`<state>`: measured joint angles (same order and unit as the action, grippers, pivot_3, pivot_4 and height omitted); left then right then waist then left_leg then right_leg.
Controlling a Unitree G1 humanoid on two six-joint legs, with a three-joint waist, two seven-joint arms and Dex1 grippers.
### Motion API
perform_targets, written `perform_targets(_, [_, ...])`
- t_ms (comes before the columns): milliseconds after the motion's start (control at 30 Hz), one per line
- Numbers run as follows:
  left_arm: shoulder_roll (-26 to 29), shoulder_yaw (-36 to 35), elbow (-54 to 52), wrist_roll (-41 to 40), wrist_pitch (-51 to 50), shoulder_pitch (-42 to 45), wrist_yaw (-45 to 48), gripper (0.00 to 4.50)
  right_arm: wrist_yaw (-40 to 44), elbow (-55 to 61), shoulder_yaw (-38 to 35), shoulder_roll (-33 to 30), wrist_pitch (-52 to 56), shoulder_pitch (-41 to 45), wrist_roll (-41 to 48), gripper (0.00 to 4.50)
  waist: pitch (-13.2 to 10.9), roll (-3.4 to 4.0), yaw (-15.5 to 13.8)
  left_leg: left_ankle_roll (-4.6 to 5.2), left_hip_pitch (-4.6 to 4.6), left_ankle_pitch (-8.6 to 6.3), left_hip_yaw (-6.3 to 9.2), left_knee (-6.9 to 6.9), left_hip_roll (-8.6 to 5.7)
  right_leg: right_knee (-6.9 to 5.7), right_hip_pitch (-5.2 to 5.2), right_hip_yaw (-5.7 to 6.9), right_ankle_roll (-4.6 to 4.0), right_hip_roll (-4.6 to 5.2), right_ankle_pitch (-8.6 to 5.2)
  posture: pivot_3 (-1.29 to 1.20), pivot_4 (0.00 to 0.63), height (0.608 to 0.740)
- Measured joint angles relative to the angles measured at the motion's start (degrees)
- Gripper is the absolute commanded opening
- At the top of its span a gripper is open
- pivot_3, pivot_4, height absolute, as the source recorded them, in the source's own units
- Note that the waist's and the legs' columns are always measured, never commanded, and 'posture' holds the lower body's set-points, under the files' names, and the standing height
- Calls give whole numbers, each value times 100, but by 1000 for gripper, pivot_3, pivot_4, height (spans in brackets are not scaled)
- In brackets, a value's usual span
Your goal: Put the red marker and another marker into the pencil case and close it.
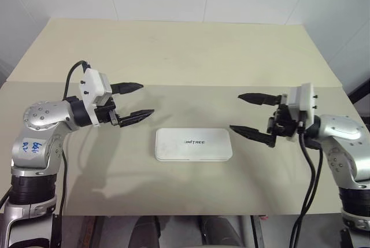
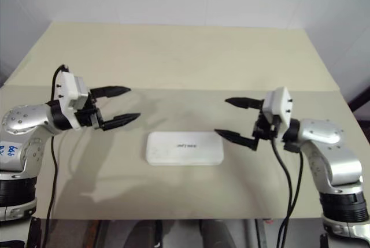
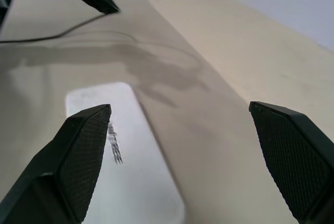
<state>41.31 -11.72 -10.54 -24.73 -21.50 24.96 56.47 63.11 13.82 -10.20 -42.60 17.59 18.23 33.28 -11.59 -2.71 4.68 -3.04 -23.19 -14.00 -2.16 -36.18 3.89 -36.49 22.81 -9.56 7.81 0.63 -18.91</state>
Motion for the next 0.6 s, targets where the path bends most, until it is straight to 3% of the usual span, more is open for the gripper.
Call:
perform_targets(233, [107,-289,-390,-188,-173,-632,-179,4479,165,-105,-395,-252,-189,-292,-6,4500,0,0,28,0,5,0,-3,0,2,-4,0,-1,0,-1,0,0,150,740])
perform_targets(600, [303,-356,-437,-201,-114,-658,-297,4479,314,-414,-356,-364,-362,-64,-64,4500,0,1,9,-2,4,0,-3,3,1,3,-2,-1,-1,1,0,0,150,740])
